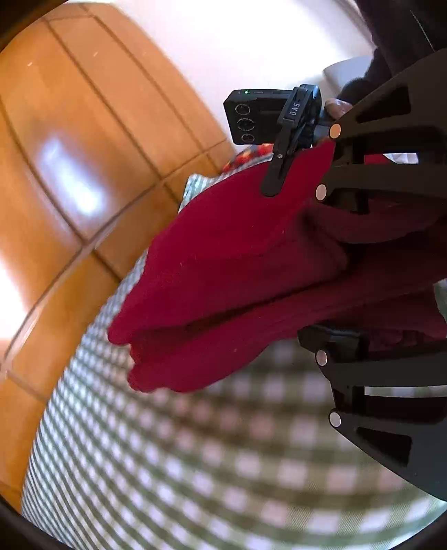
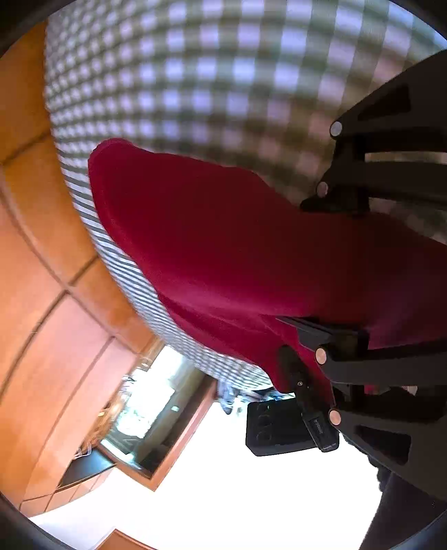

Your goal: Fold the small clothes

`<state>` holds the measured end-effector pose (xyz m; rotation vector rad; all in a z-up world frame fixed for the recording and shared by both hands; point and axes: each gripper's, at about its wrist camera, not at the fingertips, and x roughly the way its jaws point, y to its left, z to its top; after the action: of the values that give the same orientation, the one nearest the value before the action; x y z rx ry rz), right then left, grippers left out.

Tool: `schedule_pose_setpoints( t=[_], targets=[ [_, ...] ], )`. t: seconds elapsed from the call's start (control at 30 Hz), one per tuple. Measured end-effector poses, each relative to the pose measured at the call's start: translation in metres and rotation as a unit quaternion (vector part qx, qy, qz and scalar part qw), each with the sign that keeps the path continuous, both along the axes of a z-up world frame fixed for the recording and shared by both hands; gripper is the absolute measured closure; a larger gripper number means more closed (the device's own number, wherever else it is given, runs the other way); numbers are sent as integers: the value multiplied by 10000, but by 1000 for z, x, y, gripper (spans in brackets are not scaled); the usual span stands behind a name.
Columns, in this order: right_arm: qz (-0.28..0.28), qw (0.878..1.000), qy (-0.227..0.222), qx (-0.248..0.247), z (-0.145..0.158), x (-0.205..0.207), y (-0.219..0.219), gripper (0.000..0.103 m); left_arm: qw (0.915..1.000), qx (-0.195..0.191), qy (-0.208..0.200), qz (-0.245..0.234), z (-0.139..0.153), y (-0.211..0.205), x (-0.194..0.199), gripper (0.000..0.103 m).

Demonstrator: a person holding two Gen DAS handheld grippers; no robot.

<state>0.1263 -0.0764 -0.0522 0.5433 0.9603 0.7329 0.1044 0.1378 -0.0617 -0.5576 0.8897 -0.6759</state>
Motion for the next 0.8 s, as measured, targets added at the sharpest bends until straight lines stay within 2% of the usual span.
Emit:
schedule_pose_setpoints(
  t=[0.07,0.2,0.37,0.53,0.67,0.8],
  targets=[
    [-256,9996,-122,-32,9,-7,-28,61,9998,-27,-73,-203,8,-18,9,62],
    [-893,9954,-315,-104,23,-21,-89,61,9963,42,-289,-806,27,-89,40,62],
    [-1754,9829,-492,-286,34,-33,-171,61,9854,282,-517,-1599,45,-196,85,62],
    [-2332,9697,-486,-548,37,-28,-246,61,9763,475,-569,-2035,50,-290,120,62],
    [-2616,9620,-233,-754,19,-13,-291,61,9714,706,-514,-2206,39,-344,137,62],
    [-2857,9532,238,-959,-19,5,-316,57,9656,1396,-295,-2174,10,-387,164,63]
  ],
)
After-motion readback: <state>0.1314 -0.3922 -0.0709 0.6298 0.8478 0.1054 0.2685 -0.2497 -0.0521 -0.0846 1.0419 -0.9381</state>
